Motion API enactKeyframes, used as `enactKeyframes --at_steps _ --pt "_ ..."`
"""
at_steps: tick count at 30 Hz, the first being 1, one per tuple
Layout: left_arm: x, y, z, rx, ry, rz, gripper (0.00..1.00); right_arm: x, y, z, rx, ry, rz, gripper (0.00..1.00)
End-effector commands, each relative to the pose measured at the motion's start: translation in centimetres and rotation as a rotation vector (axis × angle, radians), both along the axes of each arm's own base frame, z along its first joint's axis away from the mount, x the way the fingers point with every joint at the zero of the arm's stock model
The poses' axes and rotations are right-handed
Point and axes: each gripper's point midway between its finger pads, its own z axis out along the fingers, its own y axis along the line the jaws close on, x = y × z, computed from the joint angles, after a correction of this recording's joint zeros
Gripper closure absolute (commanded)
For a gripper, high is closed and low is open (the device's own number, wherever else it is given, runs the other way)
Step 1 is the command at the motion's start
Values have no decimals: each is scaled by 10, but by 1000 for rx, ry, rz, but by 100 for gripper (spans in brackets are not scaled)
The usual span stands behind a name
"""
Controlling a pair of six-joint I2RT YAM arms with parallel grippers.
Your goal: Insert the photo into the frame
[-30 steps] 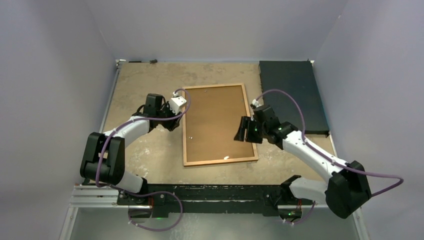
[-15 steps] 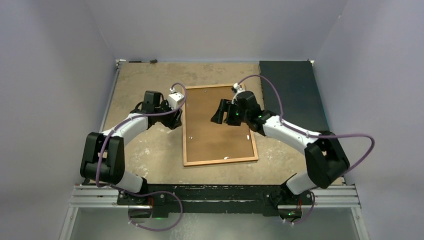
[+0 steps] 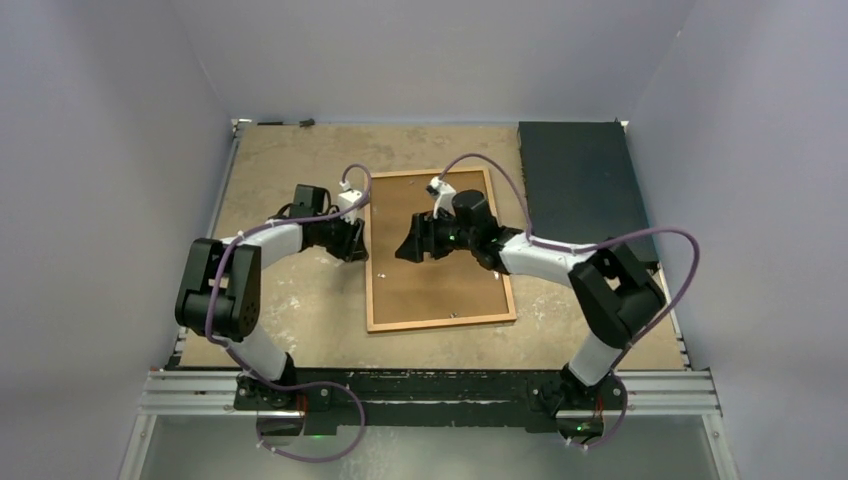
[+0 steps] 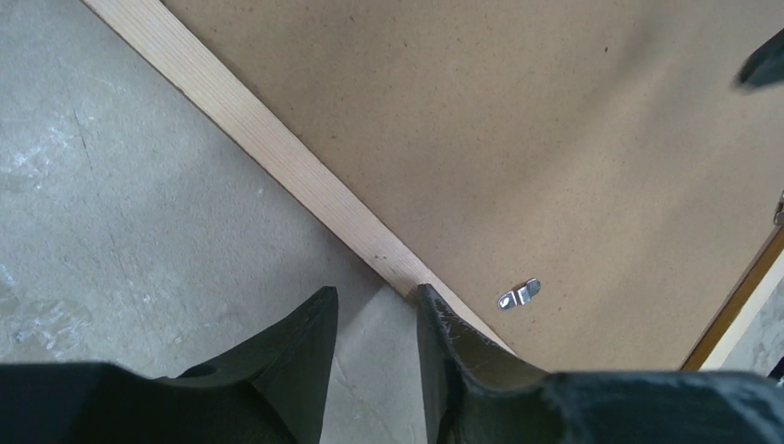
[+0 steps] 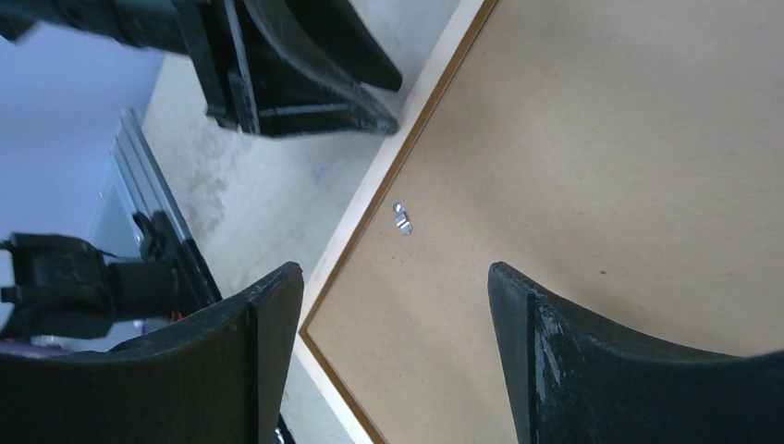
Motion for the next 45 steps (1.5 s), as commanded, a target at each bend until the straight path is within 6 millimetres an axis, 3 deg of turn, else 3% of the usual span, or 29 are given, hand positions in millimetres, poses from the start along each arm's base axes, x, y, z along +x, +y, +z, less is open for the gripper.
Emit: enactKeyframes --at_steps 1,7,16,30,45 --pt "16 -8 12 -49 -30 -2 68 -2 30 14 49 -96 129 25" --pt "12 -8 5 -46 -13 -17 77 -5 47 -10 34 -68 165 27" --pt "11 -4 -6 -18 6 -24 84 -9 65 -30 11 -54 206 30" --pt "13 0 -2 8 -24 -26 91 -30 78 -48 -3 -15 268 33" --pt "15 2 0 21 -41 -21 96 -38 82 -56 2 14 287 39"
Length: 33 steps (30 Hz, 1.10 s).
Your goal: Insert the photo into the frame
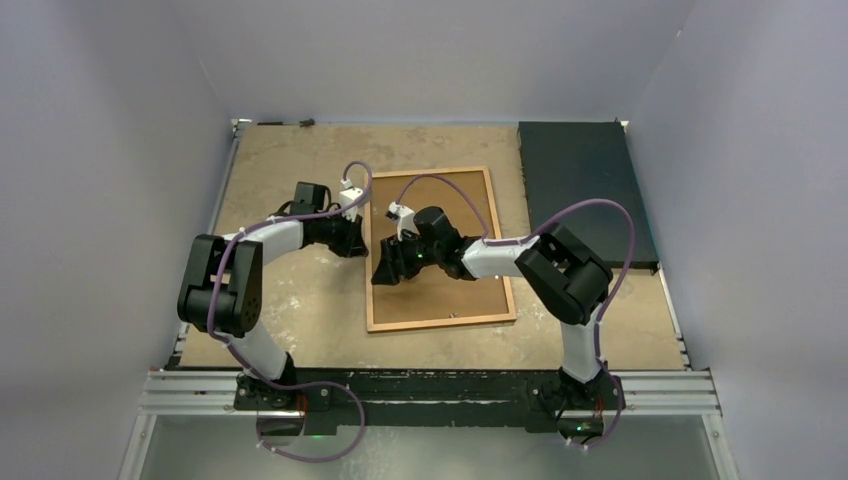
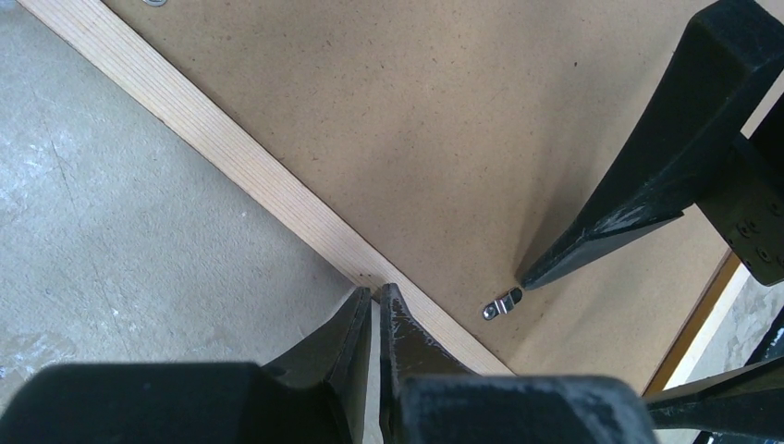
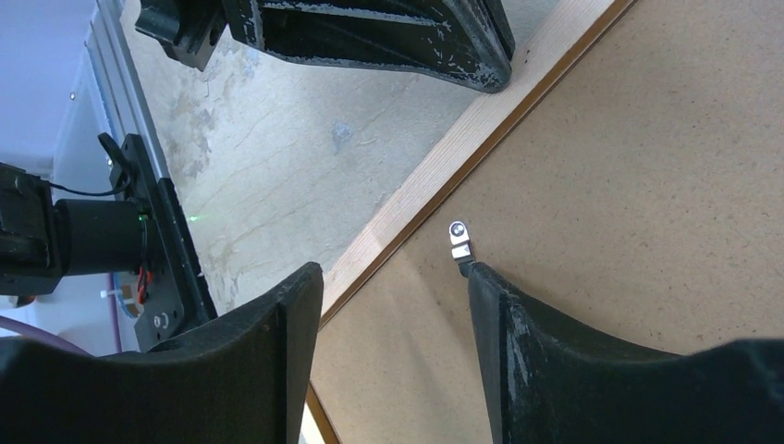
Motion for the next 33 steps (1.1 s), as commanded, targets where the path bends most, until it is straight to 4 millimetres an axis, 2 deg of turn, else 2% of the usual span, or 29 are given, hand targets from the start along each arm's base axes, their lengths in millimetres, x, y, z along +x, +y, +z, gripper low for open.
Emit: enactKeyframes --at_steps 1,16,24,33 --pt "10 9 -3 62 -51 5 96 -1 13 12 53 -21 37 39" --pt "12 10 -1 67 -63 6 97 -13 19 15 67 4 68 45" --pt "10 12 -2 76 -67 2 97 -8 20 51 85 -50 84 43" --pt "10 12 -1 77 -71 2 98 4 12 33 49 -43 47 40"
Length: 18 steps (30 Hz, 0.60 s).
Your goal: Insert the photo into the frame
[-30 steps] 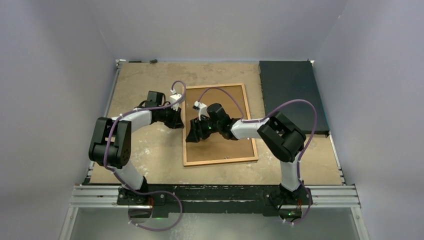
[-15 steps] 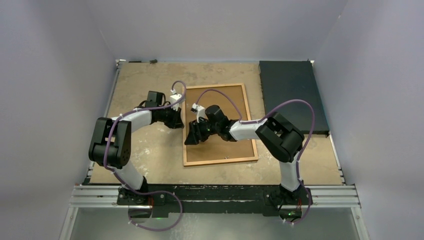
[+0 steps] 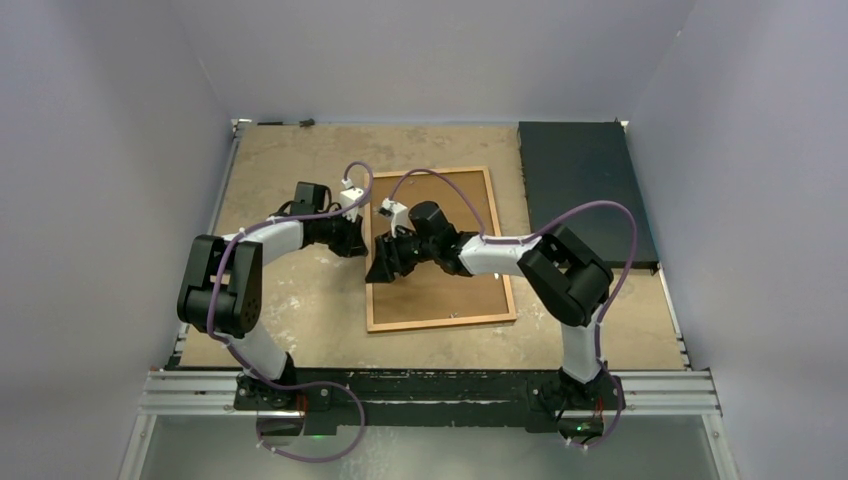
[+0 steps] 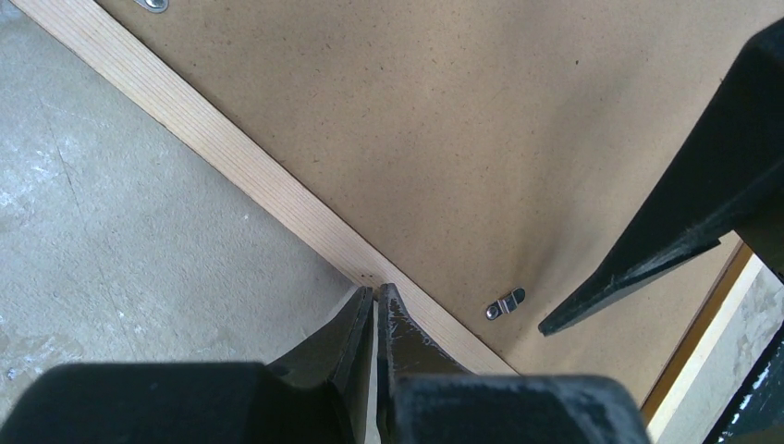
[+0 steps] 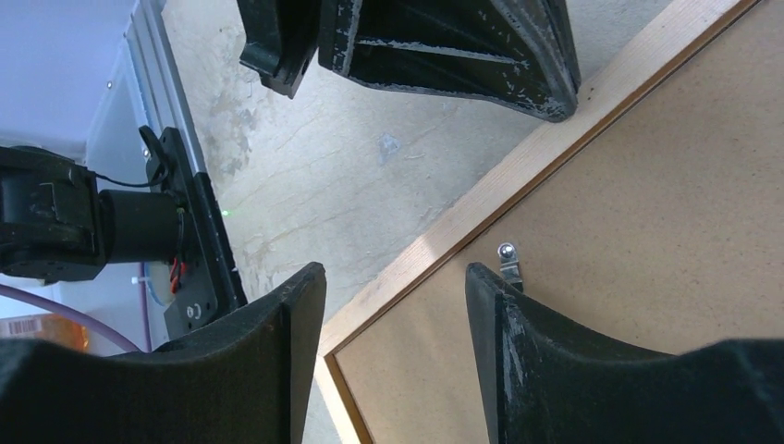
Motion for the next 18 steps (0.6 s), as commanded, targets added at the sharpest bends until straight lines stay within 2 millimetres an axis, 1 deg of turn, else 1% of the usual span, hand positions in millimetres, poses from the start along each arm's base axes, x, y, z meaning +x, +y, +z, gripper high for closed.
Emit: enactKeyframes --at_steps 1,4,11,18 --pt "9 11 -1 68 -56 9 98 9 -1 11 12 -45 -10 40" --pt "9 12 -1 70 -55 8 98 11 -6 5 -2 -48 -24 39" --pt "9 10 1 64 -59 8 99 9 -9 -11 -21 -36 -22 38" --pt "9 11 3 65 -65 6 99 11 -7 -16 -19 -40 -27 38"
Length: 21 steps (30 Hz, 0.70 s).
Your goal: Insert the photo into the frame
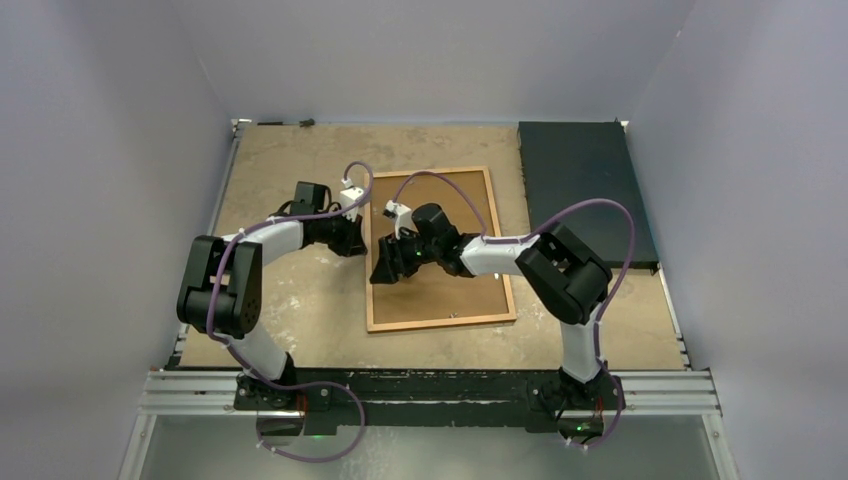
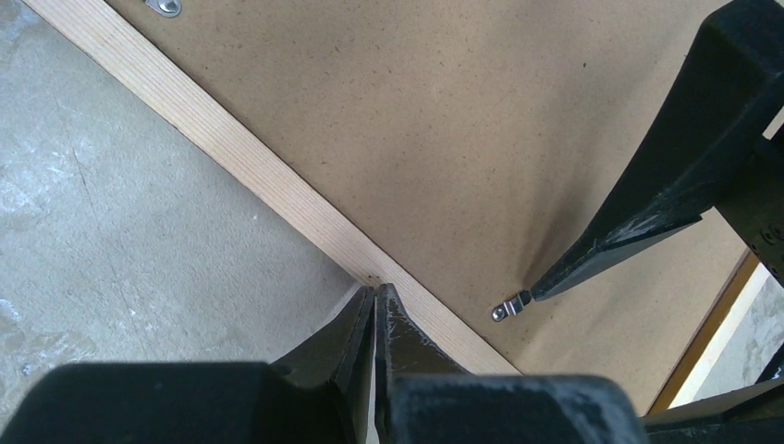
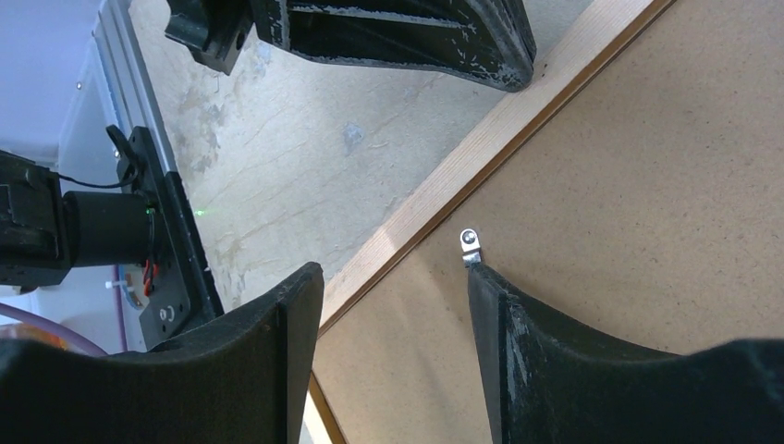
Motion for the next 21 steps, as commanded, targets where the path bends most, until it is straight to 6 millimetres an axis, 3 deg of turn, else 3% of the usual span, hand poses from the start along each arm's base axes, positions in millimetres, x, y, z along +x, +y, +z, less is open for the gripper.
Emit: enactKeyframes --at_steps 1,21 --pt "8 10 2 59 -55 6 99 6 1 -5 5 -31 -6 38" --pt "9 8 8 52 -64 0 100 -5 0 -13 11 10 17 43"
